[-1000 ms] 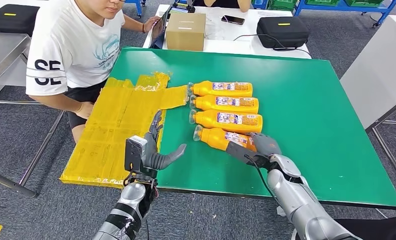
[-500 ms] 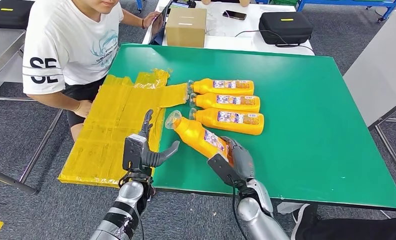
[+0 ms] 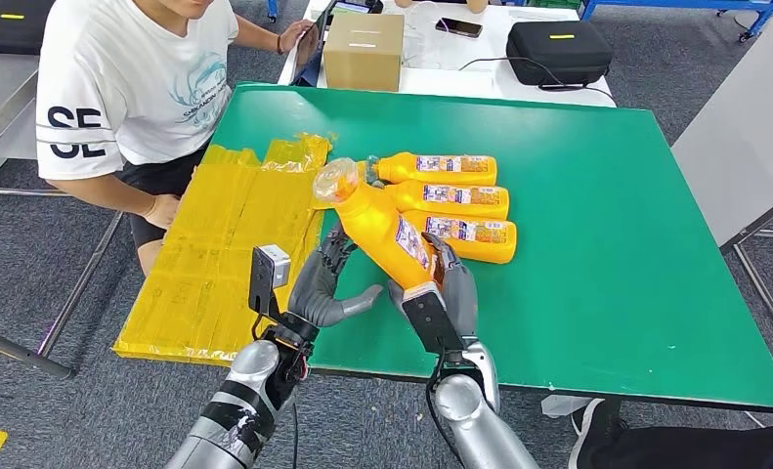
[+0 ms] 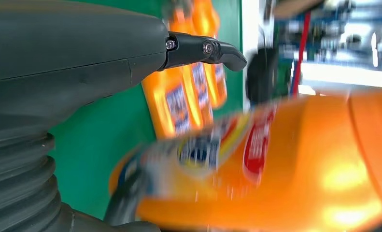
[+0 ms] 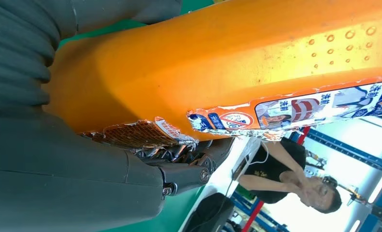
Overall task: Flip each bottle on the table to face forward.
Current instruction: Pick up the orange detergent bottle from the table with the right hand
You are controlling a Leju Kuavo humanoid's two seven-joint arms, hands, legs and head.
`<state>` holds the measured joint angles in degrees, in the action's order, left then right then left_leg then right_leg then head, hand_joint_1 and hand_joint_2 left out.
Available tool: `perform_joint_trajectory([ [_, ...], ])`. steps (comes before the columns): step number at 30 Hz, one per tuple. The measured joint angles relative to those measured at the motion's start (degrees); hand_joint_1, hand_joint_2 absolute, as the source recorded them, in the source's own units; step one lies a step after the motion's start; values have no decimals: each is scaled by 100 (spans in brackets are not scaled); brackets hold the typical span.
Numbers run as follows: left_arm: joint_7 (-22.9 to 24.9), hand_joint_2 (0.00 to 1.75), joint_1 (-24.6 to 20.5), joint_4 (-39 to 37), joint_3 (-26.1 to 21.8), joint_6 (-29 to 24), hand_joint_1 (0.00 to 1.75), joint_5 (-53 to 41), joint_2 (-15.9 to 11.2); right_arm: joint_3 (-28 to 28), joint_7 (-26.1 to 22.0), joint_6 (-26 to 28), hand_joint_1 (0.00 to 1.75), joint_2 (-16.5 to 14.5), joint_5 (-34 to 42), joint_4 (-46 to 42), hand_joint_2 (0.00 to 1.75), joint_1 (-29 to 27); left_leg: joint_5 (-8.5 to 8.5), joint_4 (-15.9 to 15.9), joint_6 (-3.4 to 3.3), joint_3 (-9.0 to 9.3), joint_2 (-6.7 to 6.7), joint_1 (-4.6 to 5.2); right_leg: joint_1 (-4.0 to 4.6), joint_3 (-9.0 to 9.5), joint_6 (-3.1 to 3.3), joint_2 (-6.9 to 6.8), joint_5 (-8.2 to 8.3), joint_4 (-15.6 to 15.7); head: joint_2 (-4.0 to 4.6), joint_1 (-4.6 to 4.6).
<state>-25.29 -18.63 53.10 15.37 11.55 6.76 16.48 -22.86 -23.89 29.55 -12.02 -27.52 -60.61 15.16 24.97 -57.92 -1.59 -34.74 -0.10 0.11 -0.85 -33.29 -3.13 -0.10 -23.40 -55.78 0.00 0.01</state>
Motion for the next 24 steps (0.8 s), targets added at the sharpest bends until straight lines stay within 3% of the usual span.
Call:
perform_joint_trajectory([
  [4, 30, 175, 1, 45, 161, 219, 0, 175, -81, -34, -55, -3, 175, -1, 4, 132, 175, 98, 0, 0, 0, -1, -1, 0, 0, 0, 0, 0, 0, 0, 0, 0],
  [10, 31, 175, 24, 217, 329, 134, 0, 133, -172, -110, 5, -122, 175, -8, -110, 365, 175, 224, 0, 0, 0, -4, 0, 0, 0, -2, 0, 0, 0, 0, 0, 1],
  [24, -29, 175, 8, 243, 404, -1209, 0, -643, -188, -777, 390, -210, 175, -472, -763, 1329, 175, 605, 0, 0, 0, -9, 2, -3, 3, -13, 2, 0, -1, -1, 0, -1],
])
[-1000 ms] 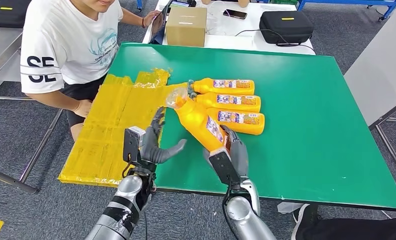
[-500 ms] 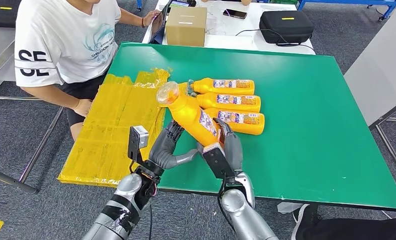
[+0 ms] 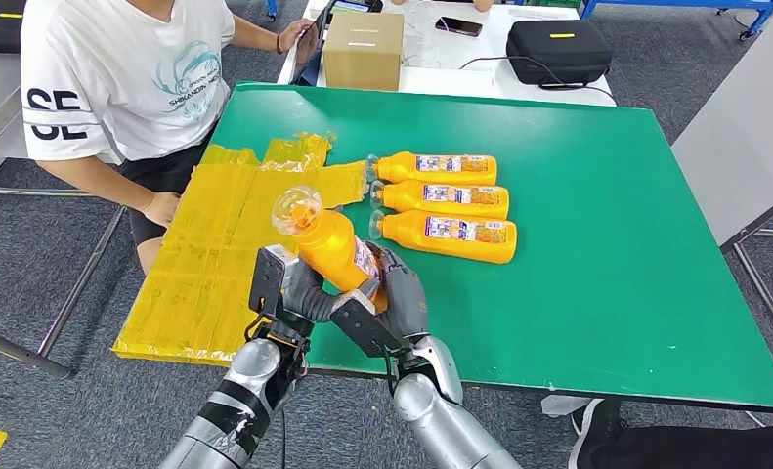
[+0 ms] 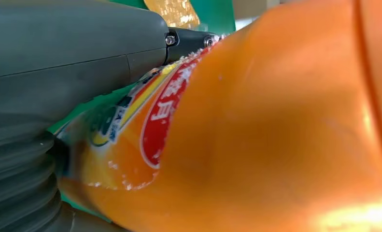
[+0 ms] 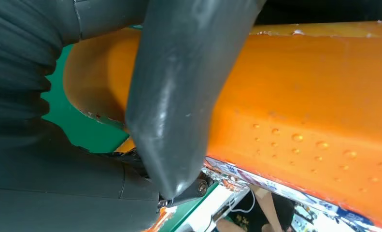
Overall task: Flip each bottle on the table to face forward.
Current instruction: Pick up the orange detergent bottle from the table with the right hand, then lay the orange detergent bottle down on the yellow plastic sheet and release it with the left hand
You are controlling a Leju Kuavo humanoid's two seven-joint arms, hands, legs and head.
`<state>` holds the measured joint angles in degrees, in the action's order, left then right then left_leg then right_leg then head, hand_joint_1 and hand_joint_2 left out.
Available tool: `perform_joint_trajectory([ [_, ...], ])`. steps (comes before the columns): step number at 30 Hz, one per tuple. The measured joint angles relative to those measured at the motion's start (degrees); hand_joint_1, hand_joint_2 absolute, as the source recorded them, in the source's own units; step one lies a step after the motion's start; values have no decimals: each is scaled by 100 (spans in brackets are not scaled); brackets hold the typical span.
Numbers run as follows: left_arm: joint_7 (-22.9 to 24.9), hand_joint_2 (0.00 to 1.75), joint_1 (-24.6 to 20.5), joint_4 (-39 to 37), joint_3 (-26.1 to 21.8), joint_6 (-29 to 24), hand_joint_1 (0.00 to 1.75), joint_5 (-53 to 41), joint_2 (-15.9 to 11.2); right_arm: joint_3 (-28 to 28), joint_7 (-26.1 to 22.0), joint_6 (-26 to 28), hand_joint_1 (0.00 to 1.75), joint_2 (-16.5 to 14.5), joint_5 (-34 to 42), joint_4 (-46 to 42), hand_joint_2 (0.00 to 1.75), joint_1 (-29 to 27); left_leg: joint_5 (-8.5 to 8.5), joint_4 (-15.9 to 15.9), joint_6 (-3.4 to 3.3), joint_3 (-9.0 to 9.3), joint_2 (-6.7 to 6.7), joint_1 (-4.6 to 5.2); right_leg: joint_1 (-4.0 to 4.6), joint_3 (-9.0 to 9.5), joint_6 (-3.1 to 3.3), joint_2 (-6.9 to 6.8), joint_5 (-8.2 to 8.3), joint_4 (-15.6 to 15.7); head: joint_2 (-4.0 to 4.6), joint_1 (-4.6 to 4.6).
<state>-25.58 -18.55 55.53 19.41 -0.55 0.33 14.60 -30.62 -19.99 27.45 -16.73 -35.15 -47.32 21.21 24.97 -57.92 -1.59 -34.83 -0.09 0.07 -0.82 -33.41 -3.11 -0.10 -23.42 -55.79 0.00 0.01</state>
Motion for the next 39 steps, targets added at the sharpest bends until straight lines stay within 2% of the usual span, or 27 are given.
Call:
perform_joint_trajectory([
  [3, -22, 175, -16, -71, -8, -212, 0, -122, 0, -73, 23, 0, 175, -30, 52, 86, 175, 30, 0, 0, 0, -4, 0, 1, -1, -3, 0, 0, 0, 0, 0, 0],
  [7, -72, 175, -36, -163, -23, -439, 175, -235, 9, -125, 32, -13, 175, -37, 160, 154, 175, 54, 0, 0, 0, -6, -1, 2, -2, -4, 0, 0, 0, 1, 0, 1],
  [10, -139, 175, -35, -192, -44, -373, 175, -149, 13, -132, 21, -31, 175, -38, 231, 172, 175, 54, 0, 0, 0, -6, 0, 2, -1, -5, 0, 0, 0, 0, 0, 1],
  [12, -203, 175, -27, -191, -71, -305, 175, -63, 15, -134, 5, -32, 162, -38, 268, 179, 175, 54, 0, 0, 0, -6, 0, 2, -1, -5, 0, 0, 0, 0, 0, 1],
  [14, -253, 175, 4, -157, -110, -238, 175, 27, 23, -135, -26, -17, 79, -38, 318, 186, 175, 54, 0, 0, 0, -6, 1, 1, 0, -6, 0, 0, 0, 0, 0, 1],
  [16, -281, 175, 50, -83, -143, -177, 175, 124, 36, -135, -58, 1, 4, -40, 370, 190, 175, 52, 0, 0, 0, -7, 3, 1, 0, -8, 0, 1, 0, 0, 0, 1],
  [27, -267, 175, 140, 367, -480, 183, 175, 737, 29, -67, -176, 173, 0, -6, 689, 99, 175, -34, 0, 0, 0, -10, 1, 1, -1, -10, 0, 0, 0, 0, 0, 1],
  [32, -364, 175, 136, 399, -556, -201, 175, 367, -17, 150, -314, 350, 0, 66, 895, -185, 175, -130, 0, 0, 0, -10, 2, 2, -1, -11, 0, 1, 0, 0, 0, 1],
  [39, -427, 175, 128, 397, -599, -420, 175, 137, -79, 314, -401, 420, 0, 109, 996, -442, 175, -207, 0, 0, 0, -10, 3, 1, 0, -12, 0, 1, 0, 0, 0, 1],
])
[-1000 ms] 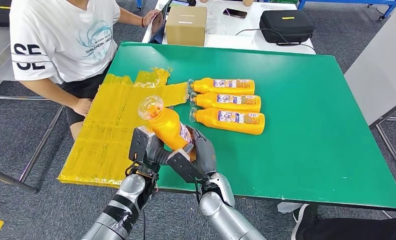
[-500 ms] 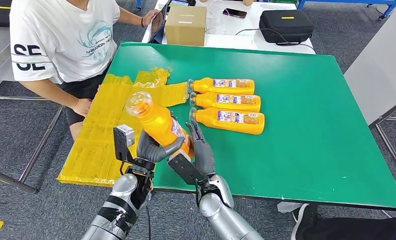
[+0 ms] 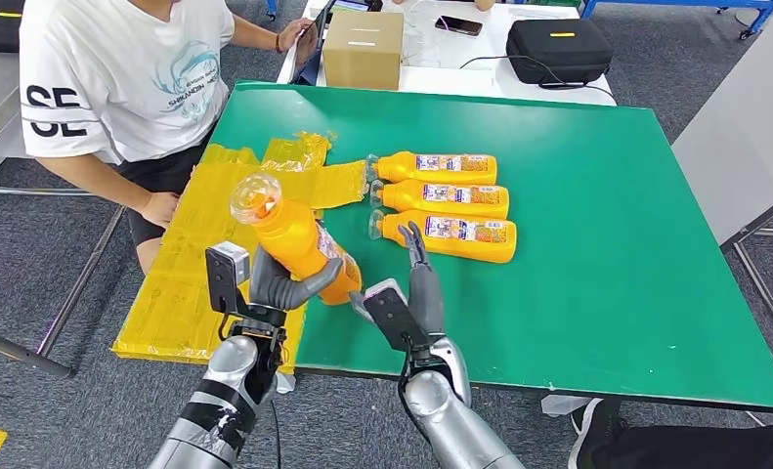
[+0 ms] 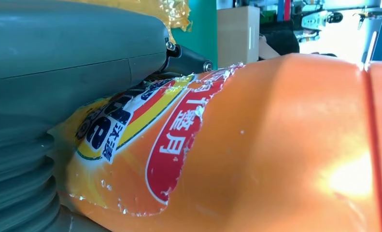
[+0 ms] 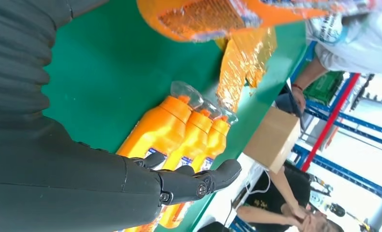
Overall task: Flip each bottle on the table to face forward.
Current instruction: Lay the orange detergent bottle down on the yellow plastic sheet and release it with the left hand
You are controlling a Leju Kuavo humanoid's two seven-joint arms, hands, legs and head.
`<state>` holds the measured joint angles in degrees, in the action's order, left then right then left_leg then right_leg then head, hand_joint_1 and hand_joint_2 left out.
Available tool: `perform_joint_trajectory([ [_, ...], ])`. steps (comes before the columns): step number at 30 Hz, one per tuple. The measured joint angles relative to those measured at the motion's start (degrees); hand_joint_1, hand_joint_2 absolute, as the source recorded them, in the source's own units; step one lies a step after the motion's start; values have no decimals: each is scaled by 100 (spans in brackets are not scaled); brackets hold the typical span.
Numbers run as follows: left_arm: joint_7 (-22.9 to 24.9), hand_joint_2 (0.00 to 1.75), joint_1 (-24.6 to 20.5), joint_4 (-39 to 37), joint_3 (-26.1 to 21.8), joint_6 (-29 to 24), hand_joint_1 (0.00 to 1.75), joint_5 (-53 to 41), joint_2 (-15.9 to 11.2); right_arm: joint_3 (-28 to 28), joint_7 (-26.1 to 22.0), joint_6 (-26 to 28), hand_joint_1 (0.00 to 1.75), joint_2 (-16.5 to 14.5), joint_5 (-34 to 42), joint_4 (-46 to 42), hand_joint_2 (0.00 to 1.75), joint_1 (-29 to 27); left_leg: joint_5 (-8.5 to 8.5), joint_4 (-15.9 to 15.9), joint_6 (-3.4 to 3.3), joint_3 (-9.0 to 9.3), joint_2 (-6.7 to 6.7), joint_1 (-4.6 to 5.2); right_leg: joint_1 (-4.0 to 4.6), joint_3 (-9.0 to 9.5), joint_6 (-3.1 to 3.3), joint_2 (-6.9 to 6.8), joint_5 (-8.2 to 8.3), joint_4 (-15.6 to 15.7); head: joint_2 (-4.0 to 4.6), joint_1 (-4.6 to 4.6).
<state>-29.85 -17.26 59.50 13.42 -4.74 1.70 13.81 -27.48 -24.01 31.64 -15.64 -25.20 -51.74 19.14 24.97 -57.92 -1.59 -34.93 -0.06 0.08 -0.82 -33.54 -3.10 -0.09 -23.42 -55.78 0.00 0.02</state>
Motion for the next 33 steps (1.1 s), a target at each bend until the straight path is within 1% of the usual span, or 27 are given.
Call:
perform_joint_trajectory([
  [3, -131, 175, -79, -48, -5, -614, 175, -717, -80, 106, -114, 76, 0, 25, 189, -270, 175, -95, 0, 0, 0, 0, -1, 0, 0, 0, 0, 0, 0, 0, 0, 0],
  [7, -184, 175, -384, -396, -17, -1581, 175, -2101, -344, 311, -151, 62, 0, 108, 392, -845, 175, -215, -1, 0, -1, 0, 1, 0, 0, 0, 0, 0, 1, 0, 0, 1],
  [9, -122, 175, -600, -717, -31, -1995, 175, -2830, -509, 407, -146, -12, 0, 149, 456, -1073, 175, -241, -3, 0, -1, 1, 2, 0, 0, 0, 0, 1, 1, -1, 0, 1],
  [11, 39, 175, -832, -1128, -39, -2337, 175, -3605, -680, 473, -143, -104, 0, 183, 490, -1223, 175, -246, -4, 0, -1, 1, 2, 0, 0, 1, 0, 1, 1, -2, 0, 1],
  [14, 266, 175, -1112, -1754, -28, -2639, 175, -4463, -914, 532, -158, -186, 0, 206, 527, -1320, 175, -246, -4, 0, 0, 1, 5, -1, 0, 1, 0, 2, 2, -4, 0, 0],
  [16, 396, 175, -1221, -2104, -13, -2720, 175, -4783, -1026, 561, -176, -220, 0, 210, 568, -1338, 175, -245, -4, 0, 0, 1, 5, -1, 0, 0, 0, 2, 1, -5, 0, 1],
  [21, 963, 175, -1386, -2817, 128, -2842, 175, -5810, -1299, 586, -234, -318, 0, 221, 617, -1339, 175, -241, -3, 0, 0, -3, 4, -1, 0, -3, 1, 1, 0, -5, 0, 1],
  [24, 1348, 175, -1487, -3169, 336, -2597, 175, -6522, -1490, 590, -263, -418, 0, 227, 664, -1319, 175, -224, -3, 0, 0, -4, 6, -1, -1, -3, 1, 2, 0, -5, 0, 1],
  [26, 1491, 175, -1549, -3351, 485, -2383, 175, -6816, -1603, 595, -266, -474, 0, 230, 679, -1293, 175, -201, -4, 0, 0, -2, 6, -1, 0, -2, 1, 1, 0, -5, 0, 1],
  [30, 1585, 175, -1779, -3614, 743, -1922, 175, -7124, -1766, 600, -270, -573, 0, 233, 686, -1233, 175, -135, -3, 1, 1, 17, -8, -1, 0, 22, 2, -3, 0, -5, 0, 2],
  [33, 1605, 175, -1900, -3744, 868, -1773, 175, -7189, -1842, 600, -270, -596, 0, 233, 687, -1198, 175, -94, 0, 2, 5, 36, 2, -1, 1, 34, 3, -1, 0, -5, 0, 2],
])
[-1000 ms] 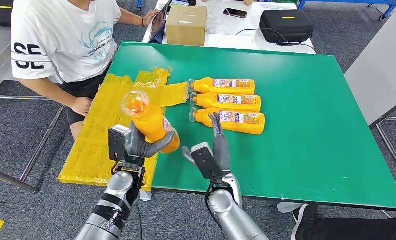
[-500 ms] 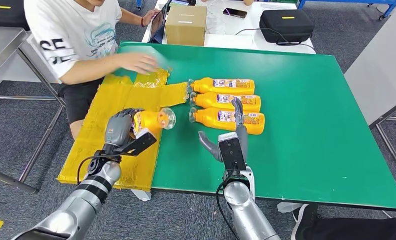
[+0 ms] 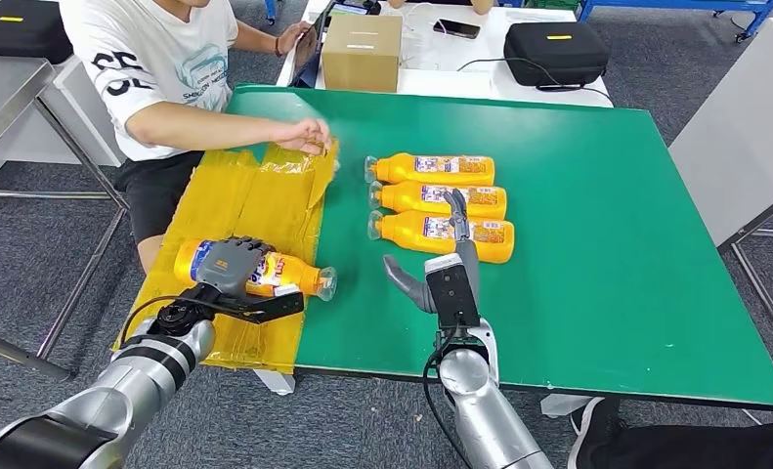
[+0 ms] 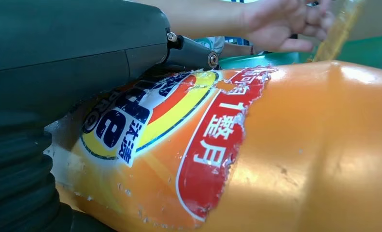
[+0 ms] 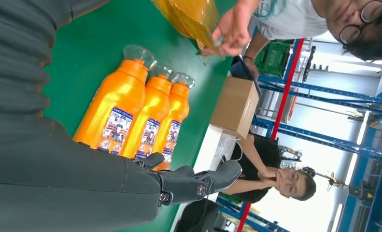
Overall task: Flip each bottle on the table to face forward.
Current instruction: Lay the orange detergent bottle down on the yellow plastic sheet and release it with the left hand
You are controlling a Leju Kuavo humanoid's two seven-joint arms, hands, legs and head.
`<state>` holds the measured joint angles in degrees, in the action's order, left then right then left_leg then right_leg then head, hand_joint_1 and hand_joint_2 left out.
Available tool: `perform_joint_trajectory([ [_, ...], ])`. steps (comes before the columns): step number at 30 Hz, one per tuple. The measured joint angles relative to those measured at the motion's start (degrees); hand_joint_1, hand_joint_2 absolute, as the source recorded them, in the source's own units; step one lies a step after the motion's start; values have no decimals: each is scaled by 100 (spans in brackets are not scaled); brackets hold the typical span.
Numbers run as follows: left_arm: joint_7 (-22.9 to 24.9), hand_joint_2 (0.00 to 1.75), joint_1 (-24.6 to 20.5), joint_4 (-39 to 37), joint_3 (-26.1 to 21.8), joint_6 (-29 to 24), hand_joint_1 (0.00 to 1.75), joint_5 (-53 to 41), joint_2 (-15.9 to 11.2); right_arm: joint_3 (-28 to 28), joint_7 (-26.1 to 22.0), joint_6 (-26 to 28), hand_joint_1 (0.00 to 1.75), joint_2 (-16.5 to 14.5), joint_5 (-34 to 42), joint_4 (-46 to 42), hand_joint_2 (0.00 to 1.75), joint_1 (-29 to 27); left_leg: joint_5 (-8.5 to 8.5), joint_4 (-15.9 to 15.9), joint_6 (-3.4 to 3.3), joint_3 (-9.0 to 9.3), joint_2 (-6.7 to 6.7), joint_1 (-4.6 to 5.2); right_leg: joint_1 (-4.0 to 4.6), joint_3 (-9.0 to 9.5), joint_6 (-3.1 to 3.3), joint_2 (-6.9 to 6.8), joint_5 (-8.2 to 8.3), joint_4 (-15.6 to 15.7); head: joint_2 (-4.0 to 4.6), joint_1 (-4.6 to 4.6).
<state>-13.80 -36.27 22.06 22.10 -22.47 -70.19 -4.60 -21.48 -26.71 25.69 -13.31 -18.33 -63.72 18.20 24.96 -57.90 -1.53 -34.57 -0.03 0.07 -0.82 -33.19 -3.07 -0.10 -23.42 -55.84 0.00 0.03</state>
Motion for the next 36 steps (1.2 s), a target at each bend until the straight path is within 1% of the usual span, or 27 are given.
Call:
perform_joint_trajectory([
  [1, 2, 175, -24, -30, 26, 11, 175, -6, -18, 1, 0, -3, 0, 0, 1, 8, 175, 8, 0, 0, 1, 3, 3, 0, 0, 0, 0, 1, 0, 0, 0, -1],
  [5, -6, 175, -95, -116, 87, 137, 0, -7, -57, 0, 0, -43, 0, -1, 0, 41, 175, 31, -4, 0, 4, 10, 2, -1, 0, 5, 1, 0, 1, -8, 0, -1],
  [8, -76, 175, -109, -139, 96, 210, 0, 108, -67, -2, 0, -79, 0, -2, -9, 84, 175, 55, -5, 0, 5, 14, 1, -1, 0, 7, 1, 0, 1, -13, 0, -1],
  [13, -164, 175, -107, -173, 50, 184, 0, 260, -67, -7, 0, -90, 0, -8, -21, 163, 175, 78, -7, 0, 8, 15, 1, -1, 0, 7, 1, 0, 1, -16, 0, -1],
  [15, -271, 87, -96, -176, 6, 131, 0, 356, -67, -10, 0, -95, 0, -11, -24, 193, 175, 90, -7, 0, 8, 14, 1, -1, 0, 7, 1, 0, 0, -16, 0, 0],
  [17, -571, 0, -65, -176, -89, 81, 0, 584, -67, -14, 0, -108, 0, -13, -27, 226, 175, 103, -7, 0, 8, 13, 1, -1, 0, 6, 1, 0, 0, -16, 0, -1],
  [20, -1430, 0, 77, -145, -363, 88, 0, 1207, -70, -18, 0, -144, 0, -11, -25, 295, 175, 140, -7, 0, 8, 11, 2, -1, 0, 4, 1, 0, 0, -16, 0, -2],
  [22, -2056, 0, 261, -41, -607, 185, 0, 1730, -74, -18, -2, -157, 0, -7, -20, 349, 175, 162, -7, 0, 8, 9, 1, -1, -1, 2, 3, 0, -2, -16, 0, -1],
  [24, -2451, 0, 525, 234, -811, 384, 0, 2328, -82, -17, -10, -162, 0, 0, -12, 394, 175, 171, -6, 0, 9, 7, -1, 0, -1, 0, 5, -1, -4, -15, 0, -1],
  [25, -2549, 0, 686, 458, -869, 510, 0, 2703, -92, -16, -15, -163, 0, 4, -8, 414, 175, 173, -5, 0, 9, 5, 0, 0, -2, -1, 5, 0, -5, -15, 0, -1],
  [27, -2609, 87, 1025, 990, -899, 798, 0, 3604, -117, -14, -26, -173, 0, 11, -4, 449, 175, 173, -5, 0, 9, 1, 2, 1, -2, -6, 6, 0, -5, -14, 0, 0],
  [29, -2623, 175, 1349, 1551, -896, 1263, 0, 4609, -145, -11, -38, -192, 0, 16, -6, 485, 175, 173, -4, 0, 9, -4, 2, 1, -2, -12, 6, 0, -5, -13, 0, 1],
  [31, -2628, 175, 1667, 2143, -920, 1971, 0, 5595, -160, -10, -59, -216, 0, 18, -13, 519, 175, 173, -4, 0, 9, -7, 1, 1, -2, -18, 6, 0, -5, -12, 0, 0],
  [33, -2636, 175, 1933, 2680, -992, 2605, 0, 6257, -127, -9, -79, -231, 0, 17, -21, 550, 175, 172, -4, -1, 9, -11, -1, 1, -1, -22, 6, -1, -5, -12, 0, -1],
  [34, -2640, 175, 2032, 2886, -1038, 2788, 0, 6415, -99, -9, -86, -232, 0, 17, -24, 565, 175, 172, -5, -1, 9, -13, -3, 1, -1, -23, 6, -1, -5, -13, 0, -1],
  [36, -2643, 175, 2171, 3195, -1116, 2954, 0, 6536, -33, -9, -93, -232, 0, 14, -28, 590, 175, 172, -5, -1, 9, -16, -5, 0, -1, -24, 6, -1, -5, -13, 0, -1],
])
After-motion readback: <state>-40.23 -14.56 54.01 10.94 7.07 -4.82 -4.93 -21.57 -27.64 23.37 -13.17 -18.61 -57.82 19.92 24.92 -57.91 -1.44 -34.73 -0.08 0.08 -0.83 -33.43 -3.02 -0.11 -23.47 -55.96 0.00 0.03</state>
